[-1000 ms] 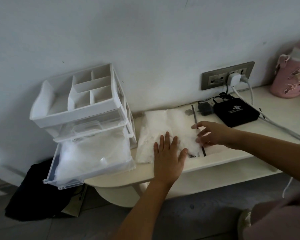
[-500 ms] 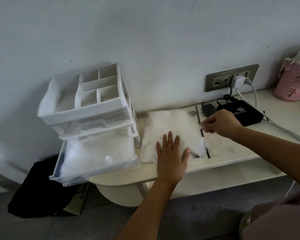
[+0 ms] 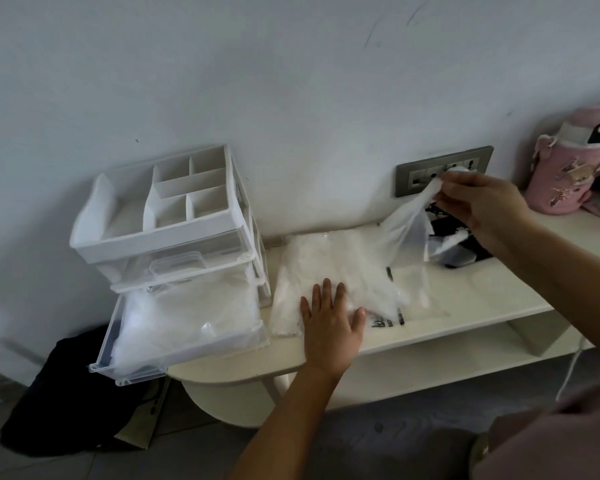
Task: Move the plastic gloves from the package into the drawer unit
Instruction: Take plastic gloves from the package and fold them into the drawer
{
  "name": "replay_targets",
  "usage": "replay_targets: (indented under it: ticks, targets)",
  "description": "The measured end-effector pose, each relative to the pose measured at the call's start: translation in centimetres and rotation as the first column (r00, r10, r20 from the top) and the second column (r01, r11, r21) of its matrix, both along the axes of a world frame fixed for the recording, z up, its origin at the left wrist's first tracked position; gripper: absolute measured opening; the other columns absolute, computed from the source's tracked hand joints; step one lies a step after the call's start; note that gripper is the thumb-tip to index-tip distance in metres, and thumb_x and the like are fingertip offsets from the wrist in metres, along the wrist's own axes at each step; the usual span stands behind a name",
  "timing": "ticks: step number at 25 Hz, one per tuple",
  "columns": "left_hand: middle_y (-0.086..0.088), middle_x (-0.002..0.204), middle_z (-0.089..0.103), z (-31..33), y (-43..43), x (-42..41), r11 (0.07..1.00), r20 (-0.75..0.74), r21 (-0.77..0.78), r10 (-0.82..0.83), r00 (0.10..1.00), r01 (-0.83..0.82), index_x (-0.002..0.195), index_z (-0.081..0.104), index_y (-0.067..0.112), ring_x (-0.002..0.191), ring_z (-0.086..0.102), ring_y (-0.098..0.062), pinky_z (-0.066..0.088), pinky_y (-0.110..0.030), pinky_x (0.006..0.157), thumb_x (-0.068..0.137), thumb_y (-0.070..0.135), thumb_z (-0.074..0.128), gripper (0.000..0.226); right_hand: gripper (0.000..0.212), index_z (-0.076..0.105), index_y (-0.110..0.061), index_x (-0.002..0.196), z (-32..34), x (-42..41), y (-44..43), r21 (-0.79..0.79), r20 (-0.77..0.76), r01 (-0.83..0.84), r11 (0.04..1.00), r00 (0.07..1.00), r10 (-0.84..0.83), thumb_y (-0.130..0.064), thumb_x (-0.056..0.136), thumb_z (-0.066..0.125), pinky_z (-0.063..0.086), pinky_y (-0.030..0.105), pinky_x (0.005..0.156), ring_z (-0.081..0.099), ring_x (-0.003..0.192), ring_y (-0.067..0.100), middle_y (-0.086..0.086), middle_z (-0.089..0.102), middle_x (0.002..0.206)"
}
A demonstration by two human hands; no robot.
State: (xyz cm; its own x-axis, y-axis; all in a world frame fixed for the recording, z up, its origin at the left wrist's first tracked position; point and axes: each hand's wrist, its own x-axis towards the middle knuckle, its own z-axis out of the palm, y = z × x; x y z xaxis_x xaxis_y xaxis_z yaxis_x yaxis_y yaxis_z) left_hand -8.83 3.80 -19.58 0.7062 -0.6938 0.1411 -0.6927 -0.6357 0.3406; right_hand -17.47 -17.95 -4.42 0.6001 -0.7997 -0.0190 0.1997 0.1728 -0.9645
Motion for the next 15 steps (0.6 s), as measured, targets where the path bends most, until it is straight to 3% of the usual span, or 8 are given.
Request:
replay_targets:
  ticks: [2, 5, 7, 9, 12, 15]
  targets:
    - [-0.006, 0.159, 0.016, 0.9, -0.2, 0.1, 1.0, -0.115, -0.008, 0.009, 0.993, -0.01, 0.149, 0.026, 0.02, 0.148, 0.007, -0.023, -0.008, -0.041, 0.117, 0.088, 0.06, 0.013, 0.075, 0.019, 0.06, -0.011, 0.087, 0.7, -0.3, -0.2, 0.066, 0.096, -0.052, 0.996, 0.994, 0.046, 0.005, 0.092, 0.049, 0.058, 0.023, 0.074, 0.065, 0.073, 0.014, 0.004, 0.063, 0.083]
    - [-0.001, 0.157, 0.022, 4.3, -1.0, 0.2, 0.969, -0.417, -0.245, -0.067, 0.906, -0.041, 0.148, 0.027, 0.023, 0.145, 0.017, -0.016, 0.009, -0.036, 0.12, 0.095, 0.044, 0.049, 0.061, 0.024, 0.056, -0.011, 0.088, 1.2, -0.7, -0.1, 0.052, 0.117, -0.168, 0.984, 0.98, 0.161, 0.009, 0.091, 0.044, 0.057, 0.026, 0.067, 0.065, 0.07, 0.015, 0.006, 0.058, 0.08]
    - [0.005, 0.157, 0.021, 7.5, -2.1, 0.2, 0.932, -0.434, -0.359, -0.214, 0.875, 0.05, 0.149, 0.024, 0.029, 0.143, 0.02, -0.01, 0.017, -0.022, 0.112, 0.089, 0.038, 0.063, 0.072, 0.027, 0.056, -0.011, 0.088, 1.6, -0.9, 0.3, 0.032, 0.131, -0.264, 0.964, 0.957, 0.258, 0.01, 0.091, 0.039, 0.056, 0.025, 0.063, 0.066, 0.066, 0.014, 0.004, 0.057, 0.075]
    - [0.008, 0.157, 0.02, 10.4, -3.9, 0.5, 0.921, -0.394, -0.353, -0.307, 0.866, 0.166, 0.149, 0.02, 0.034, 0.141, 0.023, -0.008, 0.022, -0.016, 0.103, 0.082, 0.032, 0.072, 0.085, 0.03, 0.056, -0.01, 0.088, 2.2, -1.4, 0.7, 0.019, 0.15, -0.384, 0.923, 0.914, 0.377, 0.011, 0.09, 0.034, 0.055, 0.024, 0.063, 0.062, 0.065, 0.015, 0.004, 0.057, 0.072]
    - [0.006, 0.159, 0.015, 13.0, -6.5, 1.5, 0.932, -0.522, -0.293, -0.342, 0.781, 0.213, 0.152, 0.011, 0.033, 0.142, 0.024, -0.012, 0.027, -0.016, 0.096, 0.076, 0.025, 0.079, 0.102, 0.033, 0.054, -0.01, 0.087, 2.9, -2.2, 0.9, 0.035, 0.146, -0.51, 0.859, 0.853, 0.501, 0.01, 0.088, 0.028, 0.054, 0.023, 0.062, 0.055, 0.063, 0.014, 0.004, 0.055, 0.07]
    - [0.001, 0.159, 0.017, 12.7, -7.7, 2.8, 0.938, -0.677, -0.307, -0.336, 0.655, 0.163, 0.153, 0.009, 0.03, 0.144, 0.022, -0.015, 0.029, -0.021, 0.098, 0.075, 0.025, 0.081, 0.106, 0.027, 0.053, -0.01, 0.083, 3.1, -2.6, 0.9, 0.013, 0.185, -0.532, 0.847, 0.833, 0.521, 0.006, 0.081, 0.031, 0.052, 0.027, 0.067, 0.053, 0.062, 0.015, 0.004, 0.054, 0.066]
